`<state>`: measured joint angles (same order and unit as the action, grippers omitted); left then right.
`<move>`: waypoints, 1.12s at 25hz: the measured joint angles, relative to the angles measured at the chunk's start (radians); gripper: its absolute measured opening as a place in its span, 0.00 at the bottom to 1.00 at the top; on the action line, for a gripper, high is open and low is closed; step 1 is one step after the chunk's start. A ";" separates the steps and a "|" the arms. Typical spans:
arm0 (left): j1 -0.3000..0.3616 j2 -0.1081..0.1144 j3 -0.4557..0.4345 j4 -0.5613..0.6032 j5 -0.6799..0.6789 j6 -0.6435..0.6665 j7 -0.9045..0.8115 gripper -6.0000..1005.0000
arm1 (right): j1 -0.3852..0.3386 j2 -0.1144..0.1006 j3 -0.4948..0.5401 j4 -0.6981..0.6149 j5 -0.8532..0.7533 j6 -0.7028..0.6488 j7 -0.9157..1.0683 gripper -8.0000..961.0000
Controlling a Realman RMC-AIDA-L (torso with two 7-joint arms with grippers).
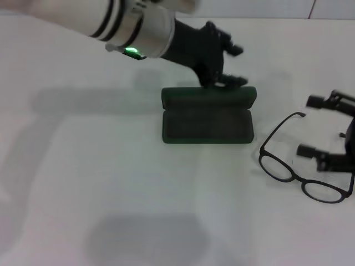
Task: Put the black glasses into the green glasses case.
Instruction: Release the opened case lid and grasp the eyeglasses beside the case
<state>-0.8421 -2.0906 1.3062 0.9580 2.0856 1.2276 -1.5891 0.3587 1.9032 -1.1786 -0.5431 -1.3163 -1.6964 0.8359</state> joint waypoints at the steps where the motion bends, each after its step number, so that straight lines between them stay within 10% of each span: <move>1: 0.028 0.000 -0.014 0.009 -0.071 -0.002 0.030 0.49 | -0.002 0.002 0.020 0.000 0.000 -0.001 0.002 0.90; 10: 0.320 -0.001 -0.072 -0.112 -0.807 0.000 0.341 0.61 | 0.018 0.015 0.058 -0.378 -0.273 0.084 0.471 0.90; 17: 0.322 0.000 -0.074 -0.277 -0.896 0.005 0.446 0.61 | 0.167 0.071 0.048 -0.820 -0.764 -0.085 1.092 0.86; 21: 0.304 0.000 -0.081 -0.311 -0.897 0.000 0.456 0.61 | 0.249 0.111 0.015 -0.918 -1.005 -0.218 1.256 0.79; 28: 0.310 0.003 -0.088 -0.316 -0.896 0.007 0.459 0.61 | 0.276 0.116 -0.217 -0.931 -1.142 -0.137 1.401 0.72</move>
<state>-0.5317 -2.0879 1.2186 0.6419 1.1894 1.2348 -1.1305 0.6346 2.0197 -1.3956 -1.4741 -2.4580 -1.8336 2.2368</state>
